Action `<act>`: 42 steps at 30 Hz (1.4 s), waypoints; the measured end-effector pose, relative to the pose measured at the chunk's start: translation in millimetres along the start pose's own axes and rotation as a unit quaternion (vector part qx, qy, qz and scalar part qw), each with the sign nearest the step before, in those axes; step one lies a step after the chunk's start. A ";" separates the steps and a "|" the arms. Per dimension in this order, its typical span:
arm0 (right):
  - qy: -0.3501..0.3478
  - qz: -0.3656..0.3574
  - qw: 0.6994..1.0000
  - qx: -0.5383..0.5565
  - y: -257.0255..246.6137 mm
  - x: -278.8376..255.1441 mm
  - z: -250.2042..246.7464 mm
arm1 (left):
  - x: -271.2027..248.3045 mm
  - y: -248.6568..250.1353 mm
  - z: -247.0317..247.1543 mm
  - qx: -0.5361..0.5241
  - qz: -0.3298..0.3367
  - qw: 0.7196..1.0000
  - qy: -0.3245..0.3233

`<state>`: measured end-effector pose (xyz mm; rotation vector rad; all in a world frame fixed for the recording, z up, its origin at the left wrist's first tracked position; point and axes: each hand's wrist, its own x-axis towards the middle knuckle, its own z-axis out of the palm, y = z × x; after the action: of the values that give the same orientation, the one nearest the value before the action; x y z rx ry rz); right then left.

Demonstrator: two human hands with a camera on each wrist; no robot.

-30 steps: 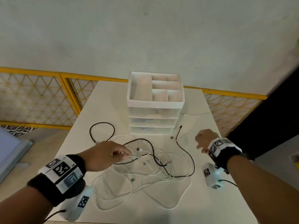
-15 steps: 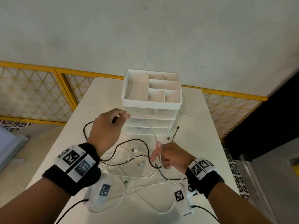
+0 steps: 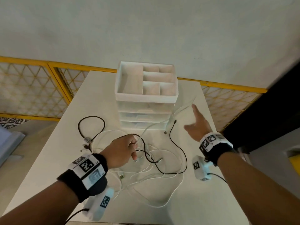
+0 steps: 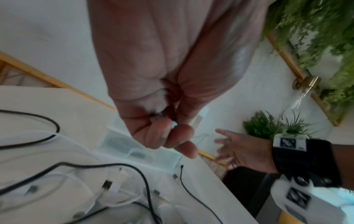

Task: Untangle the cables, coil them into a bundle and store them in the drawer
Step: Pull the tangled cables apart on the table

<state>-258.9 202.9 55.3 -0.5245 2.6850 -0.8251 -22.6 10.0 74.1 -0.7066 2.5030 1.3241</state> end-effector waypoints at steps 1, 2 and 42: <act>-0.035 0.022 0.998 -0.047 11.6 -11.3 11.9 | 1.2 -5.1 3.9 0.026 -0.020 0.999 0.008; -0.070 0.033 0.994 -0.080 22.6 -22.4 23.2 | 1.4 -9.8 6.1 0.052 -0.037 0.998 0.021; -0.102 -0.127 0.824 0.543 -126.6 -94.2 -46.9 | 0.0 82.8 5.5 -0.129 0.214 0.967 0.048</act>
<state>-159.4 167.3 181.5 -0.5912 1.5415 -1.9910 -65.0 54.0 130.2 -0.2802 2.6903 1.8249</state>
